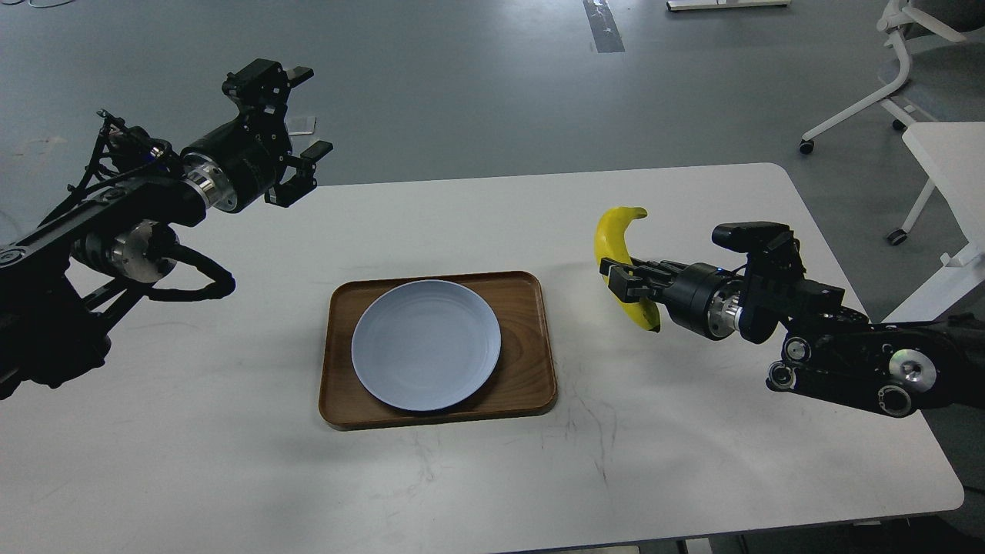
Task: Place banana on plate with both arms
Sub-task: 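Carry the banana over the blue plate with the right gripper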
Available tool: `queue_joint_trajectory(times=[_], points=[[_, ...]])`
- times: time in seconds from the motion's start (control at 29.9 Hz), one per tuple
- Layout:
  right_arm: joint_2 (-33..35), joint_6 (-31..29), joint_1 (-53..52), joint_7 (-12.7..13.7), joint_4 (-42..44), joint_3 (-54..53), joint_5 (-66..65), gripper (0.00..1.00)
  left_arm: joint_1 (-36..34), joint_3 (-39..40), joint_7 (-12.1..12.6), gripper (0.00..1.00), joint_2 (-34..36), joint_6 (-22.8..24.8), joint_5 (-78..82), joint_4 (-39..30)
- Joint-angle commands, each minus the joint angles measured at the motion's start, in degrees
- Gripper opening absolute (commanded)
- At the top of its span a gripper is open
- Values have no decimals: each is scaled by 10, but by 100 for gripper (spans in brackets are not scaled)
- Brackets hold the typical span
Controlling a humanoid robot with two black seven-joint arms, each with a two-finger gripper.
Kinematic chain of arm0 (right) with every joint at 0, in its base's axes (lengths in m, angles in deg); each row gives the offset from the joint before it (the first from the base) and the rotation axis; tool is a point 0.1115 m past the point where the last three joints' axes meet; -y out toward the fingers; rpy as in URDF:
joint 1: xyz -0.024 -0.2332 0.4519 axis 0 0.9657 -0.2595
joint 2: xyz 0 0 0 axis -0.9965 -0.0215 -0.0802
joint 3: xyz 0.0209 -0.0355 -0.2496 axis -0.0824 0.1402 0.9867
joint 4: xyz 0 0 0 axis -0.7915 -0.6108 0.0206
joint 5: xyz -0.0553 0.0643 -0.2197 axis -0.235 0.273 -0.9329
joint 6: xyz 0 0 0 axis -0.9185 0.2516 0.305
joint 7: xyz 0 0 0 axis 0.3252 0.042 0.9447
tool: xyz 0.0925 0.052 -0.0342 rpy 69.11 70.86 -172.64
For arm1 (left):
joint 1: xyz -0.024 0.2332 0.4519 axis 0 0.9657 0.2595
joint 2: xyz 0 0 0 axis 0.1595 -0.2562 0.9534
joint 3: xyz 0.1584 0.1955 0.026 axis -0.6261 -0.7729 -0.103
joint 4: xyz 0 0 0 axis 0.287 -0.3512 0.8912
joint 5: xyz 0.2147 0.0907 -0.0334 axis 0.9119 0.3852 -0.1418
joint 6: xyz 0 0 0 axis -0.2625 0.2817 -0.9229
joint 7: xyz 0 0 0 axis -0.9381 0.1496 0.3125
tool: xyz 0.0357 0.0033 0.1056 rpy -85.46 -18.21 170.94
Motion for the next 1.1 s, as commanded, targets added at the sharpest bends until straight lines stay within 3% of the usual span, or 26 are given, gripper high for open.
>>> queue_joint_trajectory(times=[0.0, 0.37, 0.53, 0.73, 1.07], points=[[-26, 0, -38, -10, -22, 3, -2, 0, 0, 0, 0, 98, -1, -8, 0, -1], [-164, -2, -80, -32, -9, 66, -5, 0, -1, 0, 0, 98, 2, -9, 0, -1], [-237, -2, -62, -33, 52, 71, -2, 0, -1, 0, 0, 98, 8, -9, 0, -1], [-285, -2, -60, -34, 96, 71, 0, 0, -1, 1, -1, 98, 17, -8, -1, -1], [-300, 0, -58, -31, 116, 97, 2, 2, -1, 4, 0, 98, 20, -8, -1, -2]])
